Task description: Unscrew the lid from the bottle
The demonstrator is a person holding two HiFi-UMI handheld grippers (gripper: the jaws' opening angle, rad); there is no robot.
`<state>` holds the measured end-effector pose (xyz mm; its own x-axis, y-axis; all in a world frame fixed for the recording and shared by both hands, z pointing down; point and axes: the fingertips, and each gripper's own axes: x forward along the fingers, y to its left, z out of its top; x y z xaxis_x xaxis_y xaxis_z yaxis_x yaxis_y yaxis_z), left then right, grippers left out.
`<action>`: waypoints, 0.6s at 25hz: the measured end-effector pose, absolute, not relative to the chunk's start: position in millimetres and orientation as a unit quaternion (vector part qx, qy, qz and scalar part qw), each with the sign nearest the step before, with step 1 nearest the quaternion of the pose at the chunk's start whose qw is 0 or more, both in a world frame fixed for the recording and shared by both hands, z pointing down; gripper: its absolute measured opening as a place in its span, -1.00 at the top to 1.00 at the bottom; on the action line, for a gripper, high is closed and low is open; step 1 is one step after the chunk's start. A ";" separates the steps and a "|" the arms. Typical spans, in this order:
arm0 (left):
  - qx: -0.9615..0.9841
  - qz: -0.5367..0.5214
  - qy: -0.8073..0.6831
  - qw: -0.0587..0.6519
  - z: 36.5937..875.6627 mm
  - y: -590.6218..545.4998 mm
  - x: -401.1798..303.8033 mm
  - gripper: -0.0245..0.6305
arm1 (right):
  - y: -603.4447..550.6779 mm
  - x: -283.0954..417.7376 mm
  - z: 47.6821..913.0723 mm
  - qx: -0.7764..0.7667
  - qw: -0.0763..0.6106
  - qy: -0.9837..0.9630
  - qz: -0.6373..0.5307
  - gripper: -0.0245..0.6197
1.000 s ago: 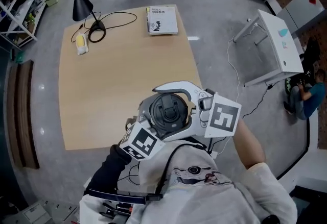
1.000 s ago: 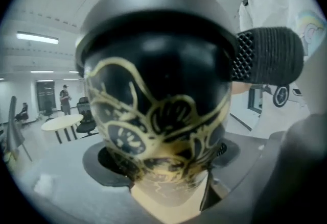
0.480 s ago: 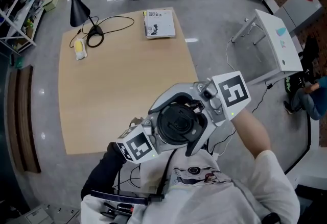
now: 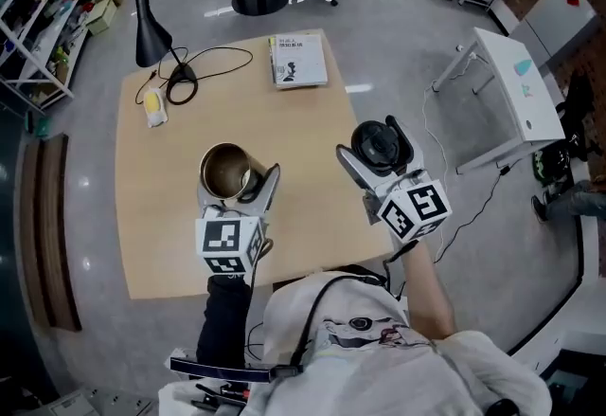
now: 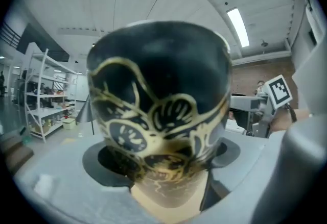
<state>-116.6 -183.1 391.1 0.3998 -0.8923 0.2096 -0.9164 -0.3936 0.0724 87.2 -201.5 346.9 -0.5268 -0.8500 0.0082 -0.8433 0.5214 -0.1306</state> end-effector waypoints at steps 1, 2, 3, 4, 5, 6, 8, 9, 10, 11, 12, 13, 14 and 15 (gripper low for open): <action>0.824 0.070 -0.555 0.088 390.1 -186.3 -122.2 -0.34 | -201.3 88.0 350.0 -0.493 0.022 0.868 -0.054 -0.62; 0.820 0.073 -0.560 0.087 389.2 -188.1 -125.2 -0.34 | -201.1 88.2 349.8 -0.496 0.016 0.867 -0.045 -0.62; 0.819 0.076 -0.562 0.085 388.5 -189.3 -126.6 -0.34 | -201.1 88.2 347.8 -0.498 0.011 0.866 -0.035 -0.62; 0.819 0.079 -0.562 0.085 388.4 -190.1 -126.6 -0.34 | -201.4 89.0 345.5 -0.501 0.006 0.865 -0.025 -0.62; 0.820 0.080 -0.560 0.083 388.6 -190.8 -125.4 -0.34 | -202.1 90.7 343.7 -0.505 0.002 0.863 -0.017 -0.62; 0.821 0.082 -0.559 0.082 388.7 -191.8 -123.4 -0.34 | -203.2 93.4 342.4 -0.509 0.001 0.861 -0.012 -0.62; 0.825 0.083 -0.554 0.077 388.2 -194.1 -117.9 -0.34 | -205.9 100.1 341.5 -0.519 0.001 0.854 -0.009 -0.62; 0.826 0.083 -0.552 0.076 387.9 -195.0 -115.4 -0.34 | -207.1 103.4 342.3 -0.524 0.000 0.852 -0.010 -0.62; 0.828 0.082 -0.550 0.075 387.4 -195.8 -113.6 -0.34 | -208.3 106.1 343.6 -0.527 0.000 0.849 -0.011 -0.62; 0.828 0.081 -0.549 0.076 386.7 -196.8 -112.9 -0.34 | -209.2 107.8 344.6 -0.530 0.001 0.848 -0.012 -0.62; 0.828 0.080 -0.550 0.078 385.5 -197.9 -113.0 -0.34 | -209.9 108.9 344.8 -0.531 0.003 0.847 -0.012 -0.62; 0.827 0.078 -0.551 0.080 383.7 -199.1 -113.4 -0.34 | -210.6 109.7 344.3 -0.532 0.003 0.847 -0.011 -0.62; 0.826 0.075 -0.552 0.081 381.3 -200.4 -113.4 -0.34 | -211.4 110.2 343.3 -0.533 0.003 0.846 -0.007 -0.62; 0.826 0.073 -0.553 0.079 378.6 -201.5 -112.8 -0.34 | -212.3 110.7 342.1 -0.533 0.002 0.846 -0.003 -0.62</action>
